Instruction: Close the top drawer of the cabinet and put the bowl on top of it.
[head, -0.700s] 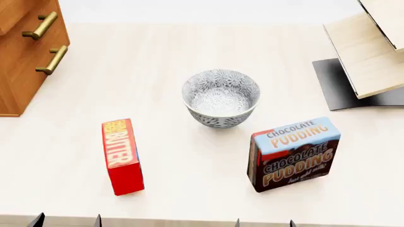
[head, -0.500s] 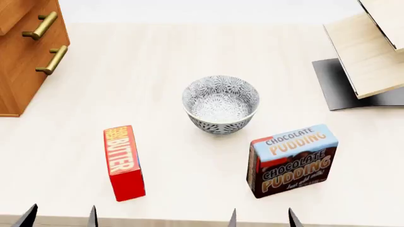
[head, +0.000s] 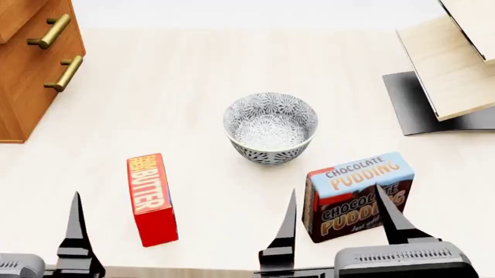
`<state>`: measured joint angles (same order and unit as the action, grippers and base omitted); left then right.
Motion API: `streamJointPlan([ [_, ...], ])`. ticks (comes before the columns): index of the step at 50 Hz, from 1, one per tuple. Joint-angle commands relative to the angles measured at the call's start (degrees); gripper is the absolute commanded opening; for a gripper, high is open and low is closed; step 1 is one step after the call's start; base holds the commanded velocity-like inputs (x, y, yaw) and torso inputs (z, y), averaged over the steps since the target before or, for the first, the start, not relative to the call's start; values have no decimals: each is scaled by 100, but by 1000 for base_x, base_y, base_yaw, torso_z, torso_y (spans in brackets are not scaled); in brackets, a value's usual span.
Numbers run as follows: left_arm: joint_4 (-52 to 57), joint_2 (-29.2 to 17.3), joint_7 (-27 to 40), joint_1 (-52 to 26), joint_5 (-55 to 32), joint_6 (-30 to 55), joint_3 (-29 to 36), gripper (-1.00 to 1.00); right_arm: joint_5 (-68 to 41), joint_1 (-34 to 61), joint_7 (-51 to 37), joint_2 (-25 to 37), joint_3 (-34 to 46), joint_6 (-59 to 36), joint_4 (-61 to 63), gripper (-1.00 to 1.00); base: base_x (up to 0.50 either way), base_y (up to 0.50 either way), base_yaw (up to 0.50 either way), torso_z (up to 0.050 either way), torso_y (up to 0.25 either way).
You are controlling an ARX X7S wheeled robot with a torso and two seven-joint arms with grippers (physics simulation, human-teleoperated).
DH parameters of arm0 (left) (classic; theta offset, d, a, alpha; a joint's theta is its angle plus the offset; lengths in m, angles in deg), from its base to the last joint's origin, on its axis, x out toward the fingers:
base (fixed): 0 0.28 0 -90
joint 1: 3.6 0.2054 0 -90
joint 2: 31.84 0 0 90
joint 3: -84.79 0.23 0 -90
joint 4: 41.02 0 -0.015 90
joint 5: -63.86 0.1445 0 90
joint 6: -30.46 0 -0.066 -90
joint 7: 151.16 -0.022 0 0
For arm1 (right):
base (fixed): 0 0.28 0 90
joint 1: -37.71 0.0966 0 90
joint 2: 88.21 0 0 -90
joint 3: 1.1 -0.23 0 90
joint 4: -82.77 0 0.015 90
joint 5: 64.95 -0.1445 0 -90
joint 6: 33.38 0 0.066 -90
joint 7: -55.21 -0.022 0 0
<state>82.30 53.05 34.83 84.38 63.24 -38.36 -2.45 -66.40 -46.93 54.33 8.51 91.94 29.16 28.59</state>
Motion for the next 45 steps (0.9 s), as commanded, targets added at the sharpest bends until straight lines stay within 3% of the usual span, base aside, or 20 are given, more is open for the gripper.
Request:
streamJointPlan([
  [1, 466, -107, 120, -62, -32, 303, 72, 100, -126, 79, -55, 77, -31, -316, 387, 100, 0, 0, 0, 0, 0],
  [45, 610, -367, 409, 42, -280, 213, 166, 100, -338, 58, -276, 221, 212, 10, 248, 100, 0, 478, 0, 0, 0],
])
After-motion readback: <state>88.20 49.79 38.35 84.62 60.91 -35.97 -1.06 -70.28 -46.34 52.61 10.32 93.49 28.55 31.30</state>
